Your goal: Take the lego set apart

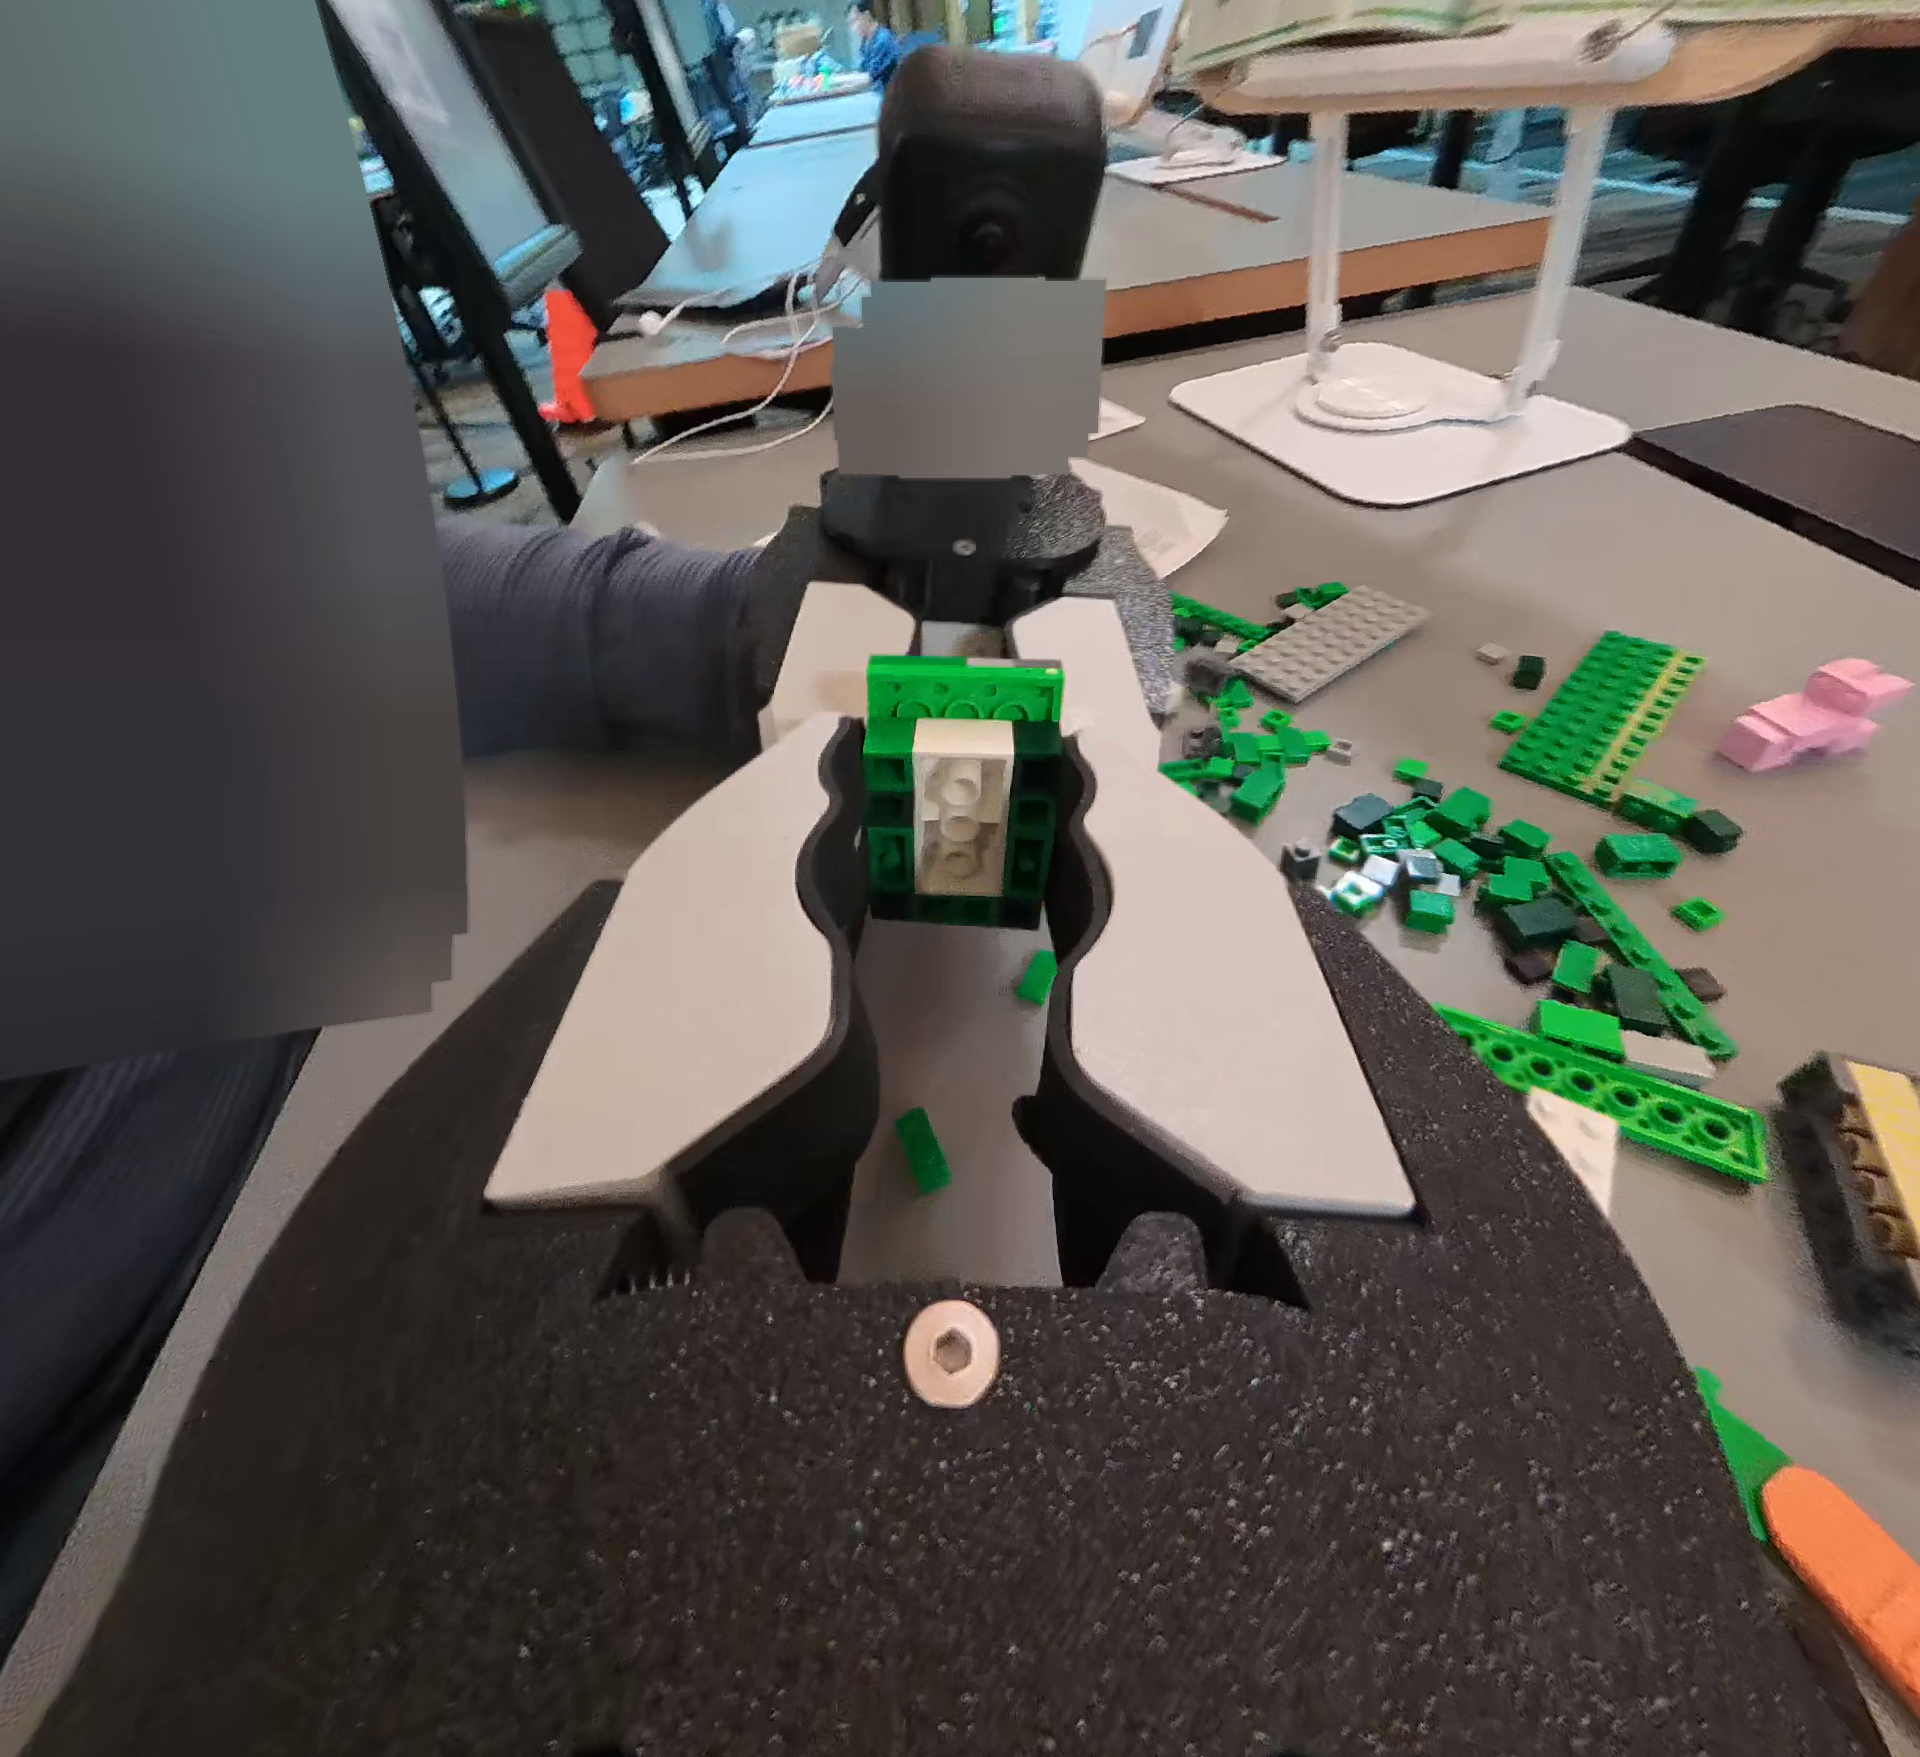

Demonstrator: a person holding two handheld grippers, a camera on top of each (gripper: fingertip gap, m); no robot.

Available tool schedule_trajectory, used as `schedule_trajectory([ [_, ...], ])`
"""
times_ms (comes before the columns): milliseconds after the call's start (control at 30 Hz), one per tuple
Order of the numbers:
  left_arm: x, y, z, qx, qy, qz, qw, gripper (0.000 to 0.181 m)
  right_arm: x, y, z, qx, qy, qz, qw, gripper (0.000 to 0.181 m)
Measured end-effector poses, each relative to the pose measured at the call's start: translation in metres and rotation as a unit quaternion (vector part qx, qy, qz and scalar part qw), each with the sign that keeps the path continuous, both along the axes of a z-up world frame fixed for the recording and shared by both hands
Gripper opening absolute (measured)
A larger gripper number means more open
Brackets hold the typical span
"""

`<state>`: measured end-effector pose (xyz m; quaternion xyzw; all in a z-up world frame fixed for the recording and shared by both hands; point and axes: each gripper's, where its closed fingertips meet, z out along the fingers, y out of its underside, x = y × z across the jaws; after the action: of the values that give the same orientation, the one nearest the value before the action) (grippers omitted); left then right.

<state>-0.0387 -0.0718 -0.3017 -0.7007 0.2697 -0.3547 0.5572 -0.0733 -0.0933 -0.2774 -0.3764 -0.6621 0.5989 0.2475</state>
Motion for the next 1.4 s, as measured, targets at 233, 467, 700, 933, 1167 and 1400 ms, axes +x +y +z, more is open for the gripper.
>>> schedule_trajectory([
  [233, 0.012, -0.011, -0.012, -0.024, 0.039, -0.048, 0.998, 0.037, 0.014, -0.009, -0.01, 0.011, 0.003, 0.071, 0.997, 0.034],
  [467, 0.016, -0.016, -0.016, -0.04, 0.046, -0.07, 0.996, 0.036, 0.021, -0.01, -0.014, 0.0, 0.009, 0.101, 0.995, 0.035],
  [700, 0.012, -0.012, -0.029, -0.08, 0.073, -0.053, 0.993, 0.037, 0.024, 0.0, -0.026, 0.032, -0.036, 0.087, 0.995, 0.033],
  [933, -0.002, -0.006, -0.034, -0.094, 0.085, -0.02, 0.992, 0.036, 0.033, 0.03, -0.056, 0.133, -0.122, 0.021, 0.983, 0.016],
  [1167, -0.002, -0.008, -0.032, -0.088, 0.083, -0.027, 0.992, 0.036, 0.017, 0.016, -0.032, 0.059, -0.063, 0.017, 0.996, 0.03],
  [1400, 0.001, -0.009, -0.034, -0.079, 0.098, -0.03, 0.992, 0.036, 0.009, 0.002, -0.026, -0.005, -0.055, 0.039, 0.998, 0.025],
])
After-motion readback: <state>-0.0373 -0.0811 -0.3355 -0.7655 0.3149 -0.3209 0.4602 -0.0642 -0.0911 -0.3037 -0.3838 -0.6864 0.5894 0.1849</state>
